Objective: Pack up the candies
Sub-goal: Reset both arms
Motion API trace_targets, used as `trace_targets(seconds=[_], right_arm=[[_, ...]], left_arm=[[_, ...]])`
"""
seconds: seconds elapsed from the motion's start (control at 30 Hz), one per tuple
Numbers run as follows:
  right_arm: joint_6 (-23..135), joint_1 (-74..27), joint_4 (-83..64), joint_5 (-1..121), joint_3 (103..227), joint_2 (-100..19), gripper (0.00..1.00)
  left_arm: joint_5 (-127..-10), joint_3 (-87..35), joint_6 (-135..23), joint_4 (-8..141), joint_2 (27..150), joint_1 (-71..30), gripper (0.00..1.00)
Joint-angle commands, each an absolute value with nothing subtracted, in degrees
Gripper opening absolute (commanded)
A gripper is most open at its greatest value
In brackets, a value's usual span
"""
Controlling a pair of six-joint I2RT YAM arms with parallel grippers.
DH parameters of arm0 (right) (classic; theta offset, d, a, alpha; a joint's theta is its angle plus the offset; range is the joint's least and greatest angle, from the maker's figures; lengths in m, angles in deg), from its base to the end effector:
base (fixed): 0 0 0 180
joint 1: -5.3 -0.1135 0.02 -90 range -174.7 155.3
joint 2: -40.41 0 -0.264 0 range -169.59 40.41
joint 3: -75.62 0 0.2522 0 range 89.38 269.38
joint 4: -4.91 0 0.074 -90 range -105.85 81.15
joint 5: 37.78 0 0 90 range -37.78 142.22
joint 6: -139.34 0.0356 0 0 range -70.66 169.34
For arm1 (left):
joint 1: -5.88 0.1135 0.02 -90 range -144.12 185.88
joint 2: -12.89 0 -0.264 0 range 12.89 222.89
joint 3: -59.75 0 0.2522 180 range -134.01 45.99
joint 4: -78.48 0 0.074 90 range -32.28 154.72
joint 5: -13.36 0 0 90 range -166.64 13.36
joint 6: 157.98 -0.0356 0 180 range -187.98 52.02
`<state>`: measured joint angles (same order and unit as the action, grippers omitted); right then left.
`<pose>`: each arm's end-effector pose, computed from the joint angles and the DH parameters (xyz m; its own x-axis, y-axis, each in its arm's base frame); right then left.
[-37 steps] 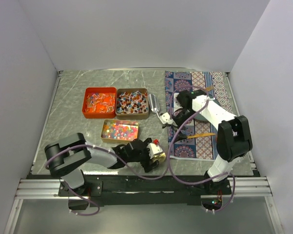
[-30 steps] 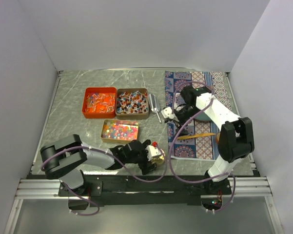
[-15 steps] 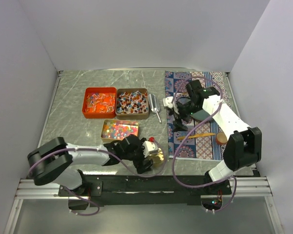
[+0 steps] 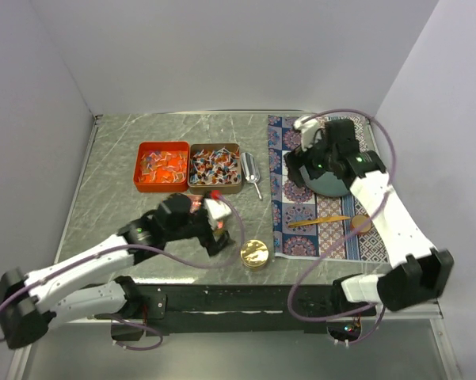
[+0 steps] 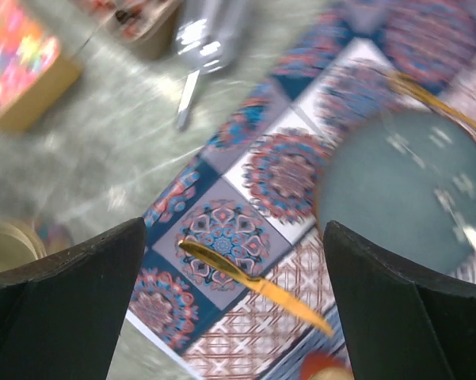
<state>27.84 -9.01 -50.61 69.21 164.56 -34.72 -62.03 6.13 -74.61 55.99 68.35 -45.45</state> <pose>0.2666 0.0787 0.3570 -0.4358 -0.4729 -0.7658 -0.6529 0.7518 -0.0927 0.1312 -0.1783 0.2782 -0.1519 0.3686 -0.9171 0.9228 0.3852 0.0020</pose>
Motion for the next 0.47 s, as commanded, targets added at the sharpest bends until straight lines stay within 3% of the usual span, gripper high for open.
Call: trace_targets(seconds=[0.0,0.07,0.17,0.3,0.43], right_arm=[[43.1,-8.7,-44.2,53.3,160.7,-27.1,1.0],[44.0,-8.5,-43.6,47.9,159.2,-24.1,1.0],[43.3,-8.2,-43.9,44.7,157.2,-21.4,1.0],[40.3,-7.8,-42.9,43.9,154.3,-18.7,1.0],[43.9,-5.5,-42.7,47.0,154.2,-17.7,1.0]], left_arm=[[-76.4,0.8,-76.3,52.6,62.3,-39.6,0.97],[-90.5,0.3,-76.0,57.6,61.3,-37.3,0.97],[-101.2,-1.5,-71.7,67.8,62.0,-29.9,0.97],[-102.7,-7.7,-64.0,69.3,68.0,-16.7,0.97],[-106.9,-7.7,-60.1,72.7,68.4,-10.5,0.97]])
